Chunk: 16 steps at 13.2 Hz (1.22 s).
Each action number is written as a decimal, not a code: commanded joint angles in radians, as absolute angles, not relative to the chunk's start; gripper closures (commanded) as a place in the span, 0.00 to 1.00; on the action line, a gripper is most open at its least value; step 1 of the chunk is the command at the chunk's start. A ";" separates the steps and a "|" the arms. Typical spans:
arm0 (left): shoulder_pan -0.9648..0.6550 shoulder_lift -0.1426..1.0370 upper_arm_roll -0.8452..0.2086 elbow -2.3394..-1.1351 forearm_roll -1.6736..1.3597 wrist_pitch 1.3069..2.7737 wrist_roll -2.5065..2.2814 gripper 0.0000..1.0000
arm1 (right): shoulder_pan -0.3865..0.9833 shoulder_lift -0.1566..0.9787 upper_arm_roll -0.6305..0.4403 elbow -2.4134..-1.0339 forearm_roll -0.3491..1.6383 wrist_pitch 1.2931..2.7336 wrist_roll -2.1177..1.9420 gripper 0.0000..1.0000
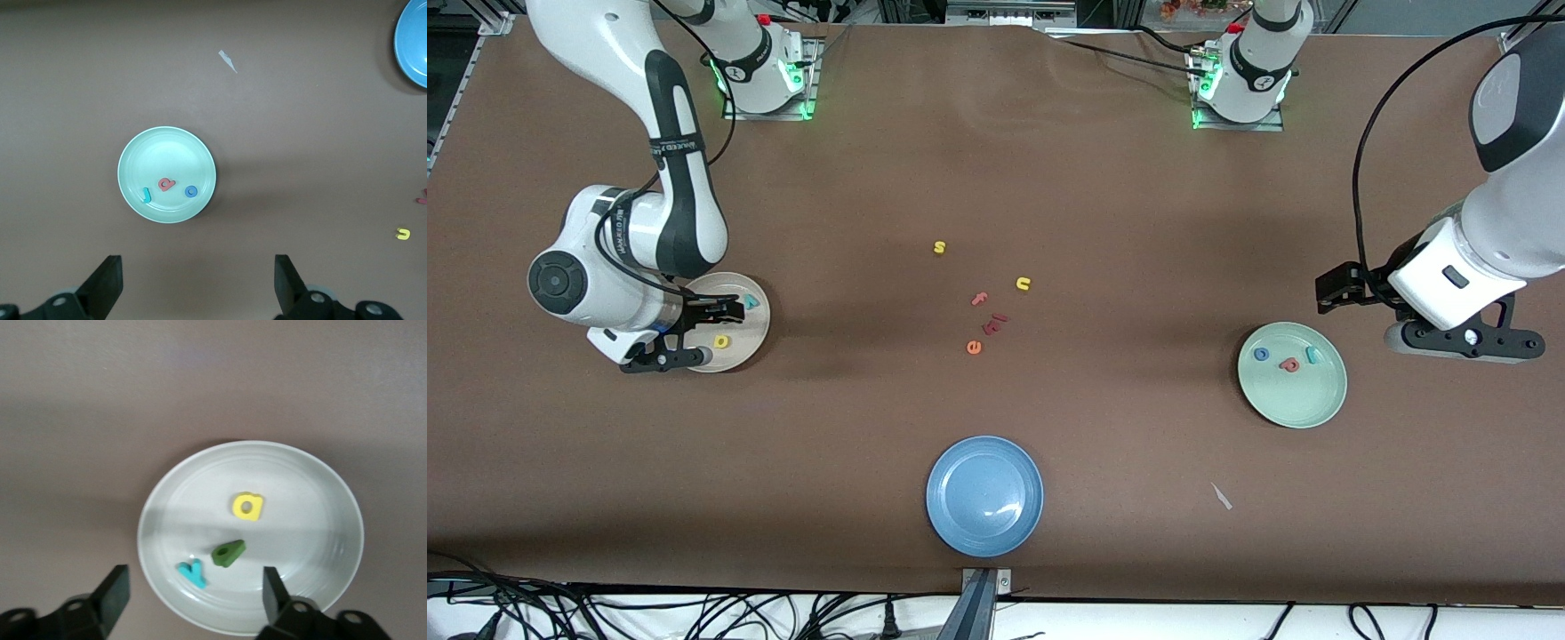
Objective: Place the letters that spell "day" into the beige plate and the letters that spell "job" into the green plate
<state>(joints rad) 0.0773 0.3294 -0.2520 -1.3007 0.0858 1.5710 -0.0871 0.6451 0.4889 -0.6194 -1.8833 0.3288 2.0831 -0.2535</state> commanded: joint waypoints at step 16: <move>0.106 0.282 -0.253 -1.362 0.054 1.594 -0.038 0.00 | 0.430 0.260 -0.171 -1.721 0.066 1.749 0.176 0.00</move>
